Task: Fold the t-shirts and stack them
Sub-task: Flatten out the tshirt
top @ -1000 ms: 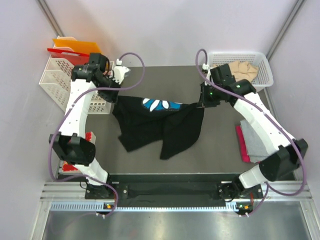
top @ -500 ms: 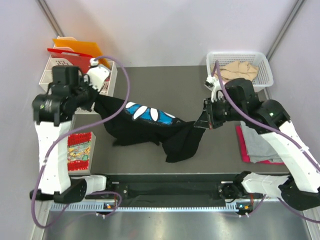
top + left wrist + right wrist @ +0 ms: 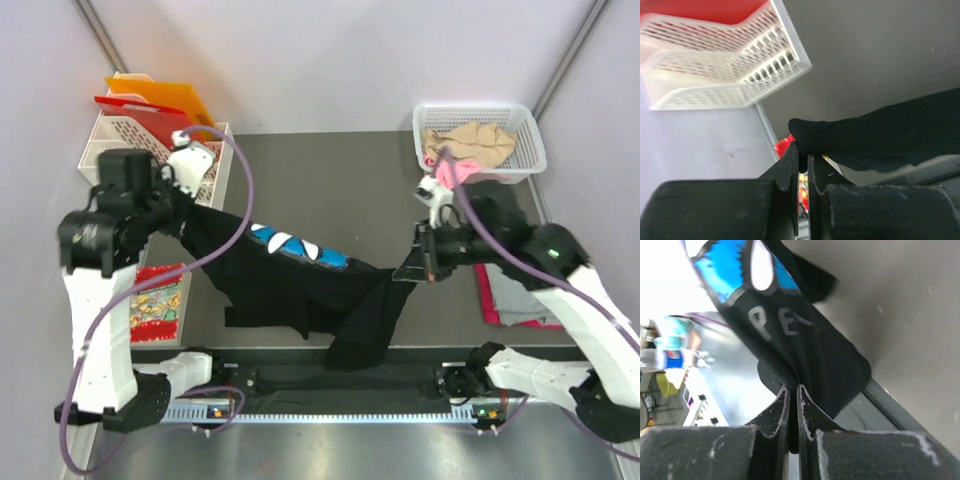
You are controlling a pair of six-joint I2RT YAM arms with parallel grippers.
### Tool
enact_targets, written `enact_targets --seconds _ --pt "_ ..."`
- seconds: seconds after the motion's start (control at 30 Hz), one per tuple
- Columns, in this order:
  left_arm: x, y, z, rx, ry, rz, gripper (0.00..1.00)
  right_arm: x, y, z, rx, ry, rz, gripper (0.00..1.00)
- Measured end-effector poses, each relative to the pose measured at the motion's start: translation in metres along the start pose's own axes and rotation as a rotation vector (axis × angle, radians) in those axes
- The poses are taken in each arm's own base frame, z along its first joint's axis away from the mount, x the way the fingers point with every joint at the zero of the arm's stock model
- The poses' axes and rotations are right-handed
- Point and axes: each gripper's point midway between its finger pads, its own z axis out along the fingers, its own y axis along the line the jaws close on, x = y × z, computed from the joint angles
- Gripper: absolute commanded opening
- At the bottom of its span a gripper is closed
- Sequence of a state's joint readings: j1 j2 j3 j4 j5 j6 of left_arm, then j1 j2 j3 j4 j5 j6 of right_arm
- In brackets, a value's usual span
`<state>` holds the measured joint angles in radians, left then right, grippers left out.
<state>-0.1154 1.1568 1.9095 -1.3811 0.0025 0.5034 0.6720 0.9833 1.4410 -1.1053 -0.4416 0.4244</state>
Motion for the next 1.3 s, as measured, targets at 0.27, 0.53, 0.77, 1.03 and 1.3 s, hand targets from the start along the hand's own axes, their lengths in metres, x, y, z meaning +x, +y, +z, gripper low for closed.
enact_targets --seconds 0.27,0.53,0.77,1.03,1.3 --pt "0.083 -0.037 0.13 0.219 0.404 -0.043 0.0 0.015 -0.127 0.092 0.264 0.23 0.206 0.0" --pt "0.097 -0.022 0.257 0.282 0.55 -0.098 0.0 -0.041 -0.216 0.145 0.374 0.183 0.268 0.27" --pt "0.087 0.025 0.321 0.117 0.552 -0.107 0.33 -0.069 -0.295 0.187 0.482 0.211 0.321 0.71" --pt "0.095 0.047 0.298 0.02 0.576 -0.14 0.99 -0.073 -0.285 0.161 0.584 0.188 0.264 0.68" --pt "0.062 -0.019 0.208 0.18 0.442 -0.078 0.99 -0.047 -0.146 0.188 0.347 0.233 0.015 0.67"
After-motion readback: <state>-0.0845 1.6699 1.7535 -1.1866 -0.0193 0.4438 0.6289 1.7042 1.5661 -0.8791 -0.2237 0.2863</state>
